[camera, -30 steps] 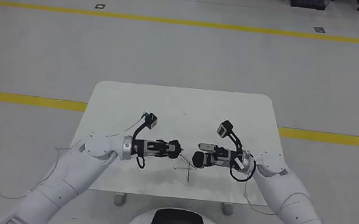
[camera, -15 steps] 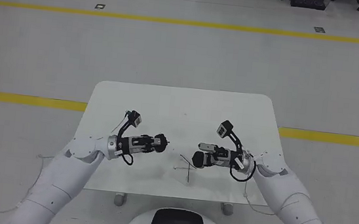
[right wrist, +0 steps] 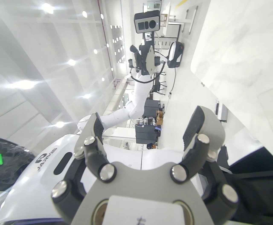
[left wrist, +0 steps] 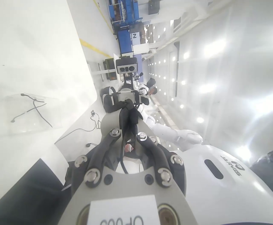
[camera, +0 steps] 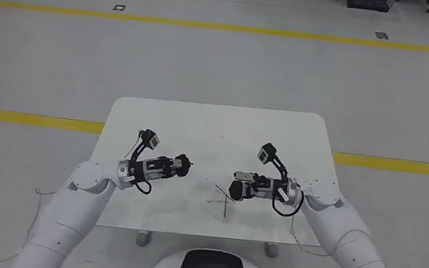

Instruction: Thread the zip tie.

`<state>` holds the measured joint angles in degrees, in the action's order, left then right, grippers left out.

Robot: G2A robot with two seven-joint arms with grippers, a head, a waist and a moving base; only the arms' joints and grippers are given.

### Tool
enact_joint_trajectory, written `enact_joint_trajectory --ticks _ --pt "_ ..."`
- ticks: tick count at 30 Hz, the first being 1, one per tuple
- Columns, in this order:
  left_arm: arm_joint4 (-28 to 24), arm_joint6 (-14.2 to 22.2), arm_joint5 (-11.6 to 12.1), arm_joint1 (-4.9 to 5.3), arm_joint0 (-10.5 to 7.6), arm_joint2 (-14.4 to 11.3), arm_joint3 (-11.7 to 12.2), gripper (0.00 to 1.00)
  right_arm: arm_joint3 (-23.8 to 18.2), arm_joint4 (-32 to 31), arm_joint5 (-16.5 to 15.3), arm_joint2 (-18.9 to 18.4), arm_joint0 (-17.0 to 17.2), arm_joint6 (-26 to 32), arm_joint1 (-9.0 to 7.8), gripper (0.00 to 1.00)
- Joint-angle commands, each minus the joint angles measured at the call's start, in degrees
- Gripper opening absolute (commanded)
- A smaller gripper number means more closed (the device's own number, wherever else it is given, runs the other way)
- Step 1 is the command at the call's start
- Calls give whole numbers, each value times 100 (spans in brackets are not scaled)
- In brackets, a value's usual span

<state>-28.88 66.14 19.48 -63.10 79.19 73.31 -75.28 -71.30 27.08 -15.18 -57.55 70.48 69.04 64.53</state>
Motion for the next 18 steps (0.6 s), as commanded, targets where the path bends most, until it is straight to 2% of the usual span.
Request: enact_joint_trajectory --ticks 1,3,7,10,18 --pt "0 0 0 0 0 0 0 0 -65 -547 159 67 -171 130 -20 100" --pt "0 0 0 0 0 0 0 0 -157 -1173 281 144 -389 225 -45 100" --pt "0 0 0 0 0 0 0 0 -308 -2019 444 283 -675 260 -69 100" --pt "0 0 0 0 0 0 0 0 -361 -2743 425 516 -819 235 -62 100" --pt "0 0 0 0 0 0 0 0 -355 -2773 430 531 -826 212 -59 100"
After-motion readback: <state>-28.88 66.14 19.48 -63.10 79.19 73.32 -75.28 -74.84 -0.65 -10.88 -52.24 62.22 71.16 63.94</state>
